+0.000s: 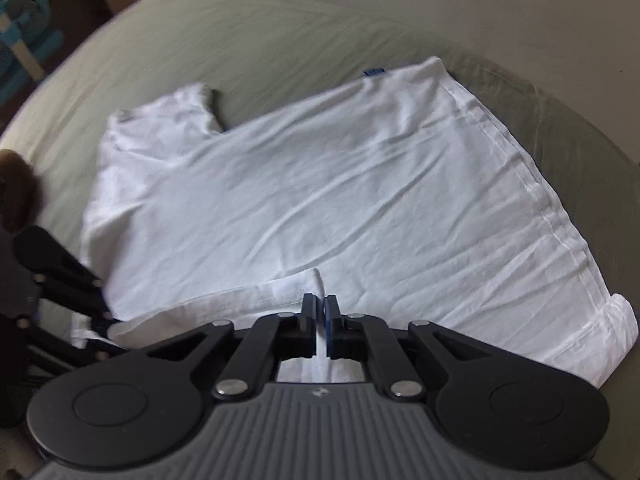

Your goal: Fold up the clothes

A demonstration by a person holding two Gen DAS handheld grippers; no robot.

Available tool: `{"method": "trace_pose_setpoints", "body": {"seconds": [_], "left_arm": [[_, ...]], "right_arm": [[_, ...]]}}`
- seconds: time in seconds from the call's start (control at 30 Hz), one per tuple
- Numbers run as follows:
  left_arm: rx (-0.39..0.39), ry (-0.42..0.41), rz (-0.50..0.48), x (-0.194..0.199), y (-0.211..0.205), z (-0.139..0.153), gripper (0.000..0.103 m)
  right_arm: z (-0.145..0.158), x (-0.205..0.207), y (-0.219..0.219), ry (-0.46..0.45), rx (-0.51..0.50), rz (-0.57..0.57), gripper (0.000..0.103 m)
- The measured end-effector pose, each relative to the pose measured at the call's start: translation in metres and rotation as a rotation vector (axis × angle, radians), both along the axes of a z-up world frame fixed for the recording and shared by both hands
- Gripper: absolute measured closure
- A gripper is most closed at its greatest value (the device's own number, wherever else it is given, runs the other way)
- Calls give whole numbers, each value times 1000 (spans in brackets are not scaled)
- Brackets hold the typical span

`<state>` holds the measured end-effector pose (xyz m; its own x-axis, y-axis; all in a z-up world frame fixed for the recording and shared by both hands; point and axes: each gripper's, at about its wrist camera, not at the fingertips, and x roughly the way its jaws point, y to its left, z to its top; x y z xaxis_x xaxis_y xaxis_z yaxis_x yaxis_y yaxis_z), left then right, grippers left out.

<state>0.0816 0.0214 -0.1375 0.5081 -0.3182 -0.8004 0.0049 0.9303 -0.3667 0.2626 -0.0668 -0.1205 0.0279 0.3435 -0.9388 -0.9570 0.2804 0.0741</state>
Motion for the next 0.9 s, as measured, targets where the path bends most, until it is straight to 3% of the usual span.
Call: {"method": "trace_pose_setpoints", "body": {"seconds": [0.07, 0.1, 0.17, 0.23, 0.33, 0.4, 0.47, 0.6, 0.77, 0.8, 0.83, 0.9], "left_arm": [[9, 0, -8, -1, 1, 2, 94], [13, 1, -11, -1, 1, 3, 93], [-9, 6, -6, -2, 6, 10, 69], [24, -31, 8, -4, 10, 24, 59], [116, -110, -19, 4, 10, 43, 52], [120, -112, -19, 14, 13, 43, 51], [86, -63, -7, 28, 20, 33, 51], [89, -29, 0, 27, 22, 21, 51], [99, -16, -18, 20, 19, 17, 51], [102, -19, -22, 20, 19, 17, 51], [103, -32, -26, 22, 19, 20, 51], [106, -57, -35, 27, 19, 22, 51]], "right_arm": [[-9, -5, 4, -15, -26, 1, 95], [-9, -7, 5, -17, -25, -1, 86], [-1, -4, 1, -17, 11, -35, 72], [13, 3, -7, -14, 72, -91, 60], [33, 18, -20, 2, 147, -172, 56], [35, 21, -25, 44, 173, -180, 56], [33, 18, -28, 69, 181, -160, 56], [10, -2, -17, 14, 116, -68, 56], [-15, -10, -6, -26, 81, -45, 59], [-18, -11, -5, -33, 81, -45, 69], [-19, -10, -5, -29, 90, -43, 86], [-15, -12, -8, -29, 115, -34, 97]]}}
